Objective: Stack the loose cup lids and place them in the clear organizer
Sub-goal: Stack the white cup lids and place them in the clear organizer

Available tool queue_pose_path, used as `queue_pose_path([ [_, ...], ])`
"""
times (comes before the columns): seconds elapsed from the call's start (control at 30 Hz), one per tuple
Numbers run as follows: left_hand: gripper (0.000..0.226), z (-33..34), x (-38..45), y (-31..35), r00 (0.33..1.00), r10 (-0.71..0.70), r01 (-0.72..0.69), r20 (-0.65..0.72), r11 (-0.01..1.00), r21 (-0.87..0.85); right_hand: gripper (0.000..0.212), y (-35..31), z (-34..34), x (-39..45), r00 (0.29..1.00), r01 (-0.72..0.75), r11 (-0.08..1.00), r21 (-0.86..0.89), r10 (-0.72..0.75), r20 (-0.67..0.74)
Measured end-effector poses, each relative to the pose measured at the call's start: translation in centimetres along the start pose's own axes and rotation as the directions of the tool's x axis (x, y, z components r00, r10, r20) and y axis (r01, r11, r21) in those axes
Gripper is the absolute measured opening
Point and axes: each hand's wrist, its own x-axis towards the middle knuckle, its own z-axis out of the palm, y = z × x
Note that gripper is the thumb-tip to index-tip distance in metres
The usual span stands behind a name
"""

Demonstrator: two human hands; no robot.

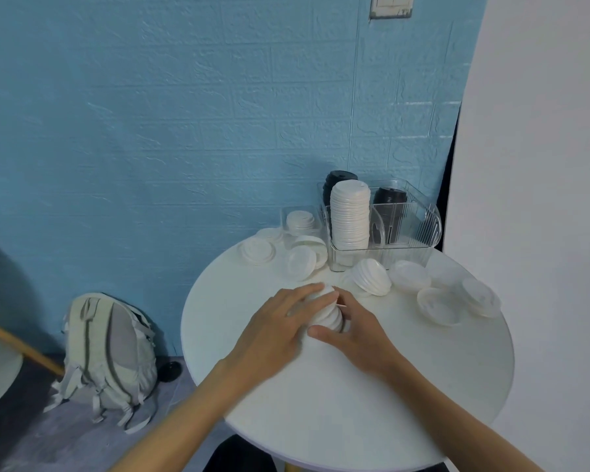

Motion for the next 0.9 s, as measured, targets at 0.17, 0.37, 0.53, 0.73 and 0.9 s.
queue_pose_path([
  [0.17, 0.093, 0.3, -0.4, 1.4, 0.956, -0.292, 0.281, 0.02, 0.895, -0.347, 0.112, -0.2, 0.2, -0.1, 1.0, 0.013, 1.0, 0.009, -0.012, -0.016],
  [0.37, 0.068, 0.3, -0.2, 1.5, 0.9, -0.432, 0.385, 0.062, 0.718, -0.58, 0.113, -0.5, 0.0, -0.4, 0.999, 0.047, 0.999, -0.022, -0.046, 0.024],
  [0.53, 0.045, 0.1, -0.1, 1.9, 0.837, -0.539, 0.437, 0.096, 0.55, -0.712, 0.079, -0.5, -0.1, -0.5, 0.999, 0.035, 0.999, 0.015, -0.036, 0.024],
  [0.73, 0.055, 0.8, -0.1, 0.7, 0.768, -0.601, 0.562, 0.221, 0.468, -0.682, 0.069, -0.3, -0.3, -0.3, 1.0, 0.011, 0.995, 0.104, -0.013, 0.023],
  [0.9, 0.047, 0.9, -0.2, 0.4, 0.769, -0.591, 0.562, 0.244, 0.444, -0.697, 0.08, 0.0, -0.7, -0.1, 0.996, -0.029, 0.978, 0.206, 0.01, 0.093],
])
